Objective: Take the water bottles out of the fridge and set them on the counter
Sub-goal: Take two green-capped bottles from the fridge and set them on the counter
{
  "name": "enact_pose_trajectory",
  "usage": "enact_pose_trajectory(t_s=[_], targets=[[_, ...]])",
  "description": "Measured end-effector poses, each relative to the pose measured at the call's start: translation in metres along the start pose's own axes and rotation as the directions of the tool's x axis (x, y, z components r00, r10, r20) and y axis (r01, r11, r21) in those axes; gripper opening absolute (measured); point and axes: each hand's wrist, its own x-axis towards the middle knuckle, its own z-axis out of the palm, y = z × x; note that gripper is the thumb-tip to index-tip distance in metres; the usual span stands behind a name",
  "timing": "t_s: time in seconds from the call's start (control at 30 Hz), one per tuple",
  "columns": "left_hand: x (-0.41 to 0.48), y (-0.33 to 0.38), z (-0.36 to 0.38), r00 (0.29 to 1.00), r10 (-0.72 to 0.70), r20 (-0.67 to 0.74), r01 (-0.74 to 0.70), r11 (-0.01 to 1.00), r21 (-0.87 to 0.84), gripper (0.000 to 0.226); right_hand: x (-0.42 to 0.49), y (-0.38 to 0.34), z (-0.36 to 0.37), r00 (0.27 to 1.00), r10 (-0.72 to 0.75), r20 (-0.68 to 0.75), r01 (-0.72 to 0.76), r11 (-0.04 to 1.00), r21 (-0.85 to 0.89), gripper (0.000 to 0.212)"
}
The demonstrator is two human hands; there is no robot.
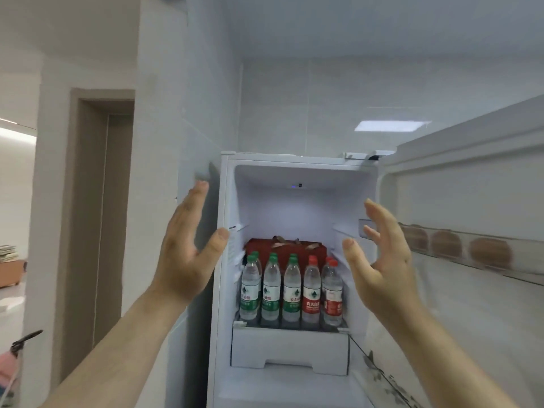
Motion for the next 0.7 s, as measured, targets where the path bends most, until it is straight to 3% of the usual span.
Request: enact_pose_trajectory(t_s=[0.5, 0.6, 0.7], targets=[[0.026, -0.200, 0.149, 0.943, -0.266, 0.199, 0.288, 0.953, -0.094, 0.068, 0.050, 0.174, 0.178, 0.950, 0.283, 0.128, -0.277, 0.959, -0.068, 0.061], [0.025, -0.228, 0.186, 0.889, -0.395, 0.230, 0.425, 0.900, -0.096, 0.067, 0.059, 0.219, 0.211, 0.894, 0.406, 0.188, -0.404, 0.913, -0.052, 0.059], [0.028, -0.251, 0.220, 0.805, -0.545, 0.234, 0.567, 0.823, -0.035, 0.065, 0.067, 0.263, 0.248, 0.790, 0.527, 0.314, -0.543, 0.839, -0.041, 0.058]])
